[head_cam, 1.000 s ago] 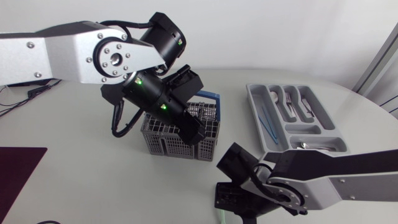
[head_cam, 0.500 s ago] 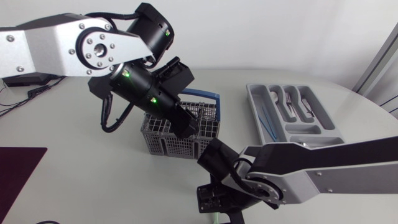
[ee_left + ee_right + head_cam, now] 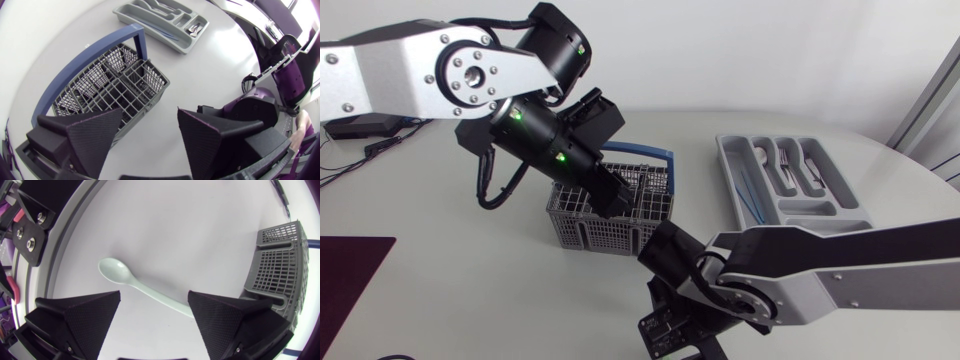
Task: Unload the cutlery basket into the drawer organizer.
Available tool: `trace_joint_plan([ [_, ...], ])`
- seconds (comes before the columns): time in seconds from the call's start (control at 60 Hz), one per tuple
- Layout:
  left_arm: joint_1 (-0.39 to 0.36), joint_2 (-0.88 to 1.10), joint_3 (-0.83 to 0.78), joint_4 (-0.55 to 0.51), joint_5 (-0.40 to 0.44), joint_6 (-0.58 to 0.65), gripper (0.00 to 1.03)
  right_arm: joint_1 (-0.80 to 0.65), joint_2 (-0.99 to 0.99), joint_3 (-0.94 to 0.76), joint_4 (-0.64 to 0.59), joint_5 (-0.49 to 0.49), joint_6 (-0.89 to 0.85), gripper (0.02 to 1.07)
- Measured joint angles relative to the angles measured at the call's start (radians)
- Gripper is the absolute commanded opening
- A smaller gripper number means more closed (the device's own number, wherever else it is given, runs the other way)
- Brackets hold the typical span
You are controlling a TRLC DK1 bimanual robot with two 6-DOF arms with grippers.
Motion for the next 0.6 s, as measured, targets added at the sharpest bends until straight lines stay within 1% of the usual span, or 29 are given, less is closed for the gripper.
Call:
trace_joint_plan([
  [0.25,0.003,0.0,0.0,0.0,0.0,0.003,0.92,0.0,-0.004,0.0,-0.023,0.0,-0.145,0.97],
  [0.367,0.003,0.0,0.0,0.0,0.0,0.003,0.92,0.001,0.014,0.0,-0.031,0.0,-0.18,0.97],
  [0.5,0.006,0.0,0.0,0.0,0.0,0.003,0.92,0.006,0.041,0.021,-0.068,0.009,-0.215,0.93],
  [0.6,0.011,0.0,0.0,0.0,0.0,0.003,0.92,0.018,0.063,0.047,-0.08,0.023,-0.227,0.85],
])
